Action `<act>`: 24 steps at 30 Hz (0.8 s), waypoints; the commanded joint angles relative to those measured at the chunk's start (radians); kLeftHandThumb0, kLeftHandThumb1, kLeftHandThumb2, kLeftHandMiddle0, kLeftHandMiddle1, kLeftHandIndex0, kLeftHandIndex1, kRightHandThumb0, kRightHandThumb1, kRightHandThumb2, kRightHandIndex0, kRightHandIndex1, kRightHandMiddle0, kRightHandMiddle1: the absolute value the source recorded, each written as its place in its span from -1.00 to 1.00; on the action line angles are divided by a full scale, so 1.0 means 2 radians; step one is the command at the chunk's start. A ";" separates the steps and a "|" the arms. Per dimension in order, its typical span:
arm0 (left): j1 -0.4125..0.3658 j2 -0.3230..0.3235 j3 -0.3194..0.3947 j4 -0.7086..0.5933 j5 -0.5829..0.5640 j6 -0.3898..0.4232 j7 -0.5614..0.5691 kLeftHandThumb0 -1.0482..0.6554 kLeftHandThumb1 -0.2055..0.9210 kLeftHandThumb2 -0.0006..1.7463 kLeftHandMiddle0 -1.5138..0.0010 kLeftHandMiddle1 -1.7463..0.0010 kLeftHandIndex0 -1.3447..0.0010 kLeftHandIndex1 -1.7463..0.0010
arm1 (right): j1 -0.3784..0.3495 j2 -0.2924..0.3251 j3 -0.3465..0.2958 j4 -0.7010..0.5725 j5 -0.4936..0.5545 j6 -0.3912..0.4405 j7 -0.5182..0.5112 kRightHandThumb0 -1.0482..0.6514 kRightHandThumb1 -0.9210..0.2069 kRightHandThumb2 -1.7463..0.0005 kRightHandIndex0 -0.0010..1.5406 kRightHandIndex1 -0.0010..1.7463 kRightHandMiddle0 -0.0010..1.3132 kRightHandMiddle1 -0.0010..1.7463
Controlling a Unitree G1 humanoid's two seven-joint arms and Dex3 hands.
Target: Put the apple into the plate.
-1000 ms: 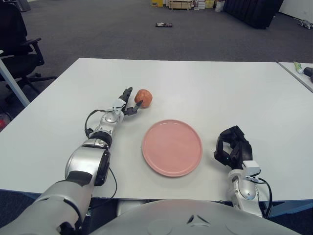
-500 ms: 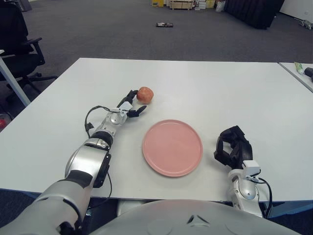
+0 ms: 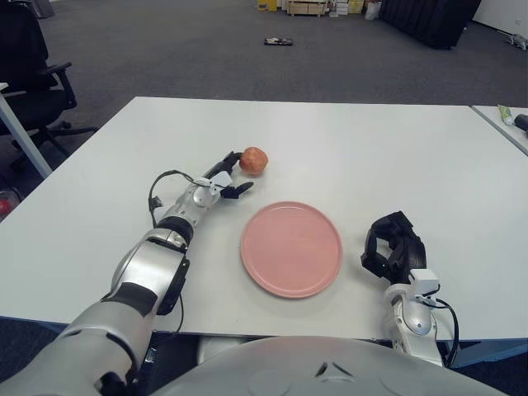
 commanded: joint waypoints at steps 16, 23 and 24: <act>-0.048 -0.007 -0.003 0.006 0.004 0.007 0.002 -0.74 0.57 -0.24 1.00 0.48 1.00 0.47 | -0.007 -0.002 -0.005 -0.008 -0.005 0.000 -0.006 -0.30 -0.10 -0.38 0.48 1.00 -0.18 1.00; -0.054 -0.007 0.004 0.006 -0.002 0.006 0.012 -0.73 0.57 -0.26 1.00 0.45 1.00 0.52 | -0.006 -0.005 -0.005 -0.007 -0.014 0.002 -0.008 -0.30 -0.10 -0.38 0.47 1.00 -0.18 1.00; -0.055 -0.008 0.005 0.006 -0.003 0.007 0.015 -0.72 0.56 -0.27 1.00 0.44 1.00 0.54 | -0.006 -0.005 -0.005 -0.008 -0.014 0.003 -0.008 -0.30 -0.10 -0.38 0.47 1.00 -0.18 1.00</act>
